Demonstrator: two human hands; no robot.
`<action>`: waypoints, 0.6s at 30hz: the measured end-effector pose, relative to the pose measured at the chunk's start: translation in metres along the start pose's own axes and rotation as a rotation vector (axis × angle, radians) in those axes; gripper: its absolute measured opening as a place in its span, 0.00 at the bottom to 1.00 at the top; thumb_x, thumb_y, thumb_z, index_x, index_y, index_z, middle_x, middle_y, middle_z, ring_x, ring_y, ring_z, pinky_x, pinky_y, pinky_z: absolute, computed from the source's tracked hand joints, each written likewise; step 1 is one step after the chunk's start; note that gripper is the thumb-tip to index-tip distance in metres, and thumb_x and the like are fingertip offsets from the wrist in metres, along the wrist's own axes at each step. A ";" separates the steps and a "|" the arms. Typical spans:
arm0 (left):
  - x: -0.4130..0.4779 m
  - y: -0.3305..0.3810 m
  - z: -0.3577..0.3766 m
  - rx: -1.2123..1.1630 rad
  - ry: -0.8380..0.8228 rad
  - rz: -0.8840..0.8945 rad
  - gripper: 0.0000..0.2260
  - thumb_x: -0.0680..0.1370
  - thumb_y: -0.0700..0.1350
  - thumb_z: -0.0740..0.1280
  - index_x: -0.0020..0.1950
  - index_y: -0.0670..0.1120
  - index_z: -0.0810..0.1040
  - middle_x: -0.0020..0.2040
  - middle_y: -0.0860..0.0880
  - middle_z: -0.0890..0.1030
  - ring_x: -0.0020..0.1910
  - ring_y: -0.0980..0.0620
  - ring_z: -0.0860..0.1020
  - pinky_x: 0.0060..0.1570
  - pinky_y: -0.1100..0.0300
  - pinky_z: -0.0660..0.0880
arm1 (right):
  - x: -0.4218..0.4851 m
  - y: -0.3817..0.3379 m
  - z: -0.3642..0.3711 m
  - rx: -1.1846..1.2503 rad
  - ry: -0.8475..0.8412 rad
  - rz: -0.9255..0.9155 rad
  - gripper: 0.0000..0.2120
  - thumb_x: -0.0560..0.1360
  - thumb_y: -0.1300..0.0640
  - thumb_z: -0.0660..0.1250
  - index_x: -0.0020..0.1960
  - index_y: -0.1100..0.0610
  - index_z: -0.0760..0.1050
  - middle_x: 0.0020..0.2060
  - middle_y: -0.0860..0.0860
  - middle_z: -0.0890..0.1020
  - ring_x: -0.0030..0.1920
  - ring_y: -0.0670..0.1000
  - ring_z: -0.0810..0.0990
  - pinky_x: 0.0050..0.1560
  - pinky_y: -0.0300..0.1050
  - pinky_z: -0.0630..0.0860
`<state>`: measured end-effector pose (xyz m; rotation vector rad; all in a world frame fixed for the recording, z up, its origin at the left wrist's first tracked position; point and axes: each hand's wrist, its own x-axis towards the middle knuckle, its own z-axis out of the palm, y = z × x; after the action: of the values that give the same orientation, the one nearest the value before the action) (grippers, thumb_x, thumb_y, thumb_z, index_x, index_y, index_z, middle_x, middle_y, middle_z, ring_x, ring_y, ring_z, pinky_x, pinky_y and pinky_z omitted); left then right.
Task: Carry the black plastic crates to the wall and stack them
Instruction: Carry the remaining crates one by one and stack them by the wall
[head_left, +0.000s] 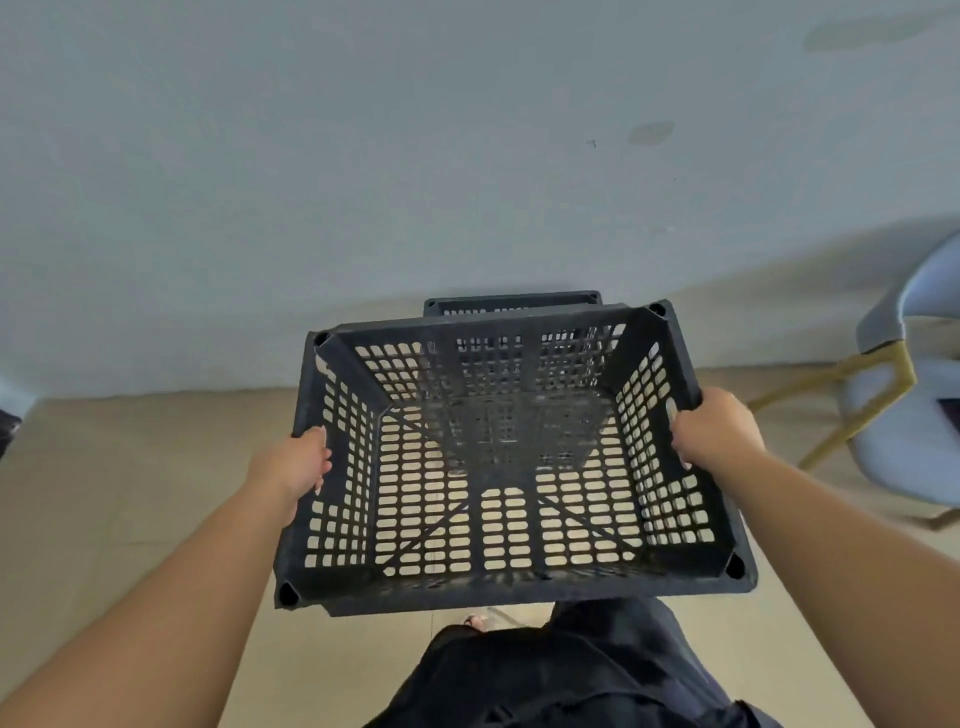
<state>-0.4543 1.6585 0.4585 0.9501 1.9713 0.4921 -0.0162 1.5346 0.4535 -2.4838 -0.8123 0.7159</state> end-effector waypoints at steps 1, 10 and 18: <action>0.013 0.014 0.005 0.004 -0.022 0.003 0.14 0.84 0.49 0.61 0.50 0.40 0.78 0.42 0.44 0.80 0.38 0.49 0.76 0.35 0.57 0.70 | 0.011 -0.004 0.002 -0.001 -0.004 0.019 0.07 0.76 0.52 0.65 0.52 0.54 0.74 0.42 0.53 0.82 0.40 0.57 0.83 0.43 0.59 0.84; 0.098 0.118 0.071 0.042 -0.069 -0.020 0.15 0.84 0.51 0.59 0.49 0.40 0.77 0.41 0.44 0.79 0.38 0.48 0.76 0.37 0.56 0.73 | 0.141 -0.046 -0.001 0.002 -0.054 0.066 0.06 0.76 0.54 0.65 0.52 0.55 0.74 0.41 0.55 0.82 0.39 0.58 0.83 0.43 0.59 0.84; 0.146 0.181 0.110 0.031 -0.092 0.006 0.16 0.85 0.51 0.60 0.48 0.40 0.78 0.40 0.42 0.80 0.36 0.47 0.75 0.47 0.48 0.77 | 0.242 -0.098 -0.015 -0.037 -0.092 0.012 0.08 0.77 0.57 0.64 0.53 0.60 0.76 0.42 0.57 0.83 0.41 0.61 0.83 0.46 0.60 0.83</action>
<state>-0.3319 1.8844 0.4369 0.9813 1.8985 0.4157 0.1205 1.7568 0.4360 -2.5060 -0.8513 0.8319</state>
